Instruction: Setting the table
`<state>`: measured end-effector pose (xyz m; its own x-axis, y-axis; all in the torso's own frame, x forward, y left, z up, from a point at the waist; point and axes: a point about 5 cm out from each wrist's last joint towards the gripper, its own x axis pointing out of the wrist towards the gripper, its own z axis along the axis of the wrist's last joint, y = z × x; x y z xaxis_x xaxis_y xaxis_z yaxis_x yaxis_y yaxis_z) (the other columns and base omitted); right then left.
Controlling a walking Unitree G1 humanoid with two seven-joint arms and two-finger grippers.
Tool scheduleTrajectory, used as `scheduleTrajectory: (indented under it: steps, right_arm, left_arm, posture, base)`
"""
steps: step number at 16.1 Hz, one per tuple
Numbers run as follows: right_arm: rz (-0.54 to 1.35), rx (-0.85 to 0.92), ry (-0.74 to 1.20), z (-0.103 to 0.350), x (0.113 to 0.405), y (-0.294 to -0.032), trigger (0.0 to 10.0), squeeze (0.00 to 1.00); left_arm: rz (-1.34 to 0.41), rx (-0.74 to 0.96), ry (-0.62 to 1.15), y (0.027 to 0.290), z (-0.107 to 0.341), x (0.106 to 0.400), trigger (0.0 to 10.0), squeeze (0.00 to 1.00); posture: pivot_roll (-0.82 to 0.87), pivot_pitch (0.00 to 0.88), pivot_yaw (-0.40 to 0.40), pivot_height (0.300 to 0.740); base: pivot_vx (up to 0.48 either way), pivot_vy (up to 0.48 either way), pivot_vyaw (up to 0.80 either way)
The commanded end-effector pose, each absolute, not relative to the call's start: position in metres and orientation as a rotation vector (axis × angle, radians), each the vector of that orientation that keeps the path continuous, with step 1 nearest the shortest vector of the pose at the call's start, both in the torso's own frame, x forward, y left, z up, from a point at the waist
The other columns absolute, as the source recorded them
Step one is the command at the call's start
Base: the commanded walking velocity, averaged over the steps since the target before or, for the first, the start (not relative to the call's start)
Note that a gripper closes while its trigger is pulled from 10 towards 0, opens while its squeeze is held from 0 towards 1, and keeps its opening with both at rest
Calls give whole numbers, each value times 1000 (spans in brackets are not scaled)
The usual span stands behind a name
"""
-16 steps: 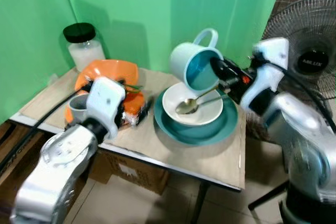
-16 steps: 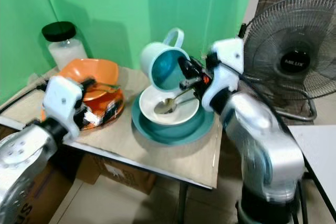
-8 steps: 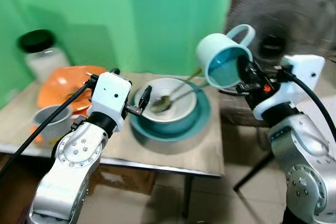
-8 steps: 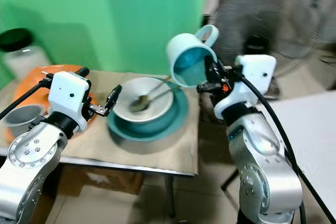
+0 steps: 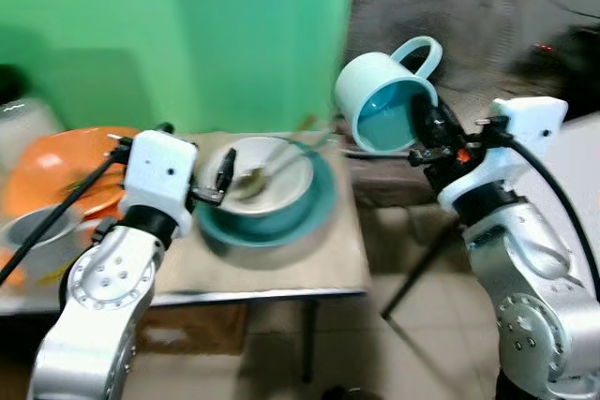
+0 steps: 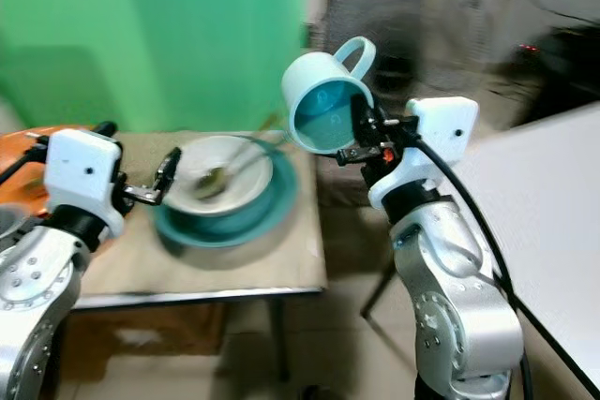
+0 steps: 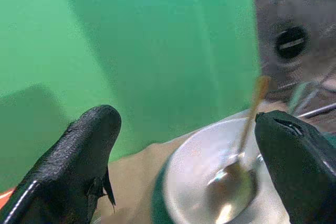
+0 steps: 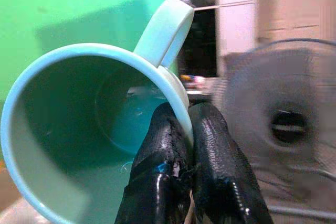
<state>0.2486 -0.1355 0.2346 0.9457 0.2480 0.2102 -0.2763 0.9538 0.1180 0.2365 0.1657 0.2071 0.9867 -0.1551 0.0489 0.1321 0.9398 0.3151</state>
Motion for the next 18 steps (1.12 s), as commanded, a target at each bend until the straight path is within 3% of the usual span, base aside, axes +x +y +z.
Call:
scheduleTrajectory:
  steps: [1, 8, 10, 18]
  right_arm:
    - [231, 124, -219, 239, 252, -138, 10000, 0]
    - [163, 33, -219, 240, 256, -143, 10000, 0]
    - [171, 6, -199, 235, 256, -141, 10000, 0]
    - [162, 18, -54, 212, 259, -142, 10000, 0]
  left_arm:
    - [-131, 313, -90, 167, 212, 235, 10000, 0]
    - [-121, 271, -86, 163, 211, 235, 10000, 0]
    - [-91, 189, -26, 166, 206, 236, 10000, 0]
    - [-40, 249, -74, 165, 203, 245, 10000, 0]
  posture:
    - [-76, 0, -9, 740]
    - [-81, 0, -14, 740]
    - [-85, 0, -17, 740]
    - [-99, 0, 4, 740]
  base:
    - [0, 0, -800]
    - [0, 0, -800]
    - [0, 0, -800]
    - [0, 0, -800]
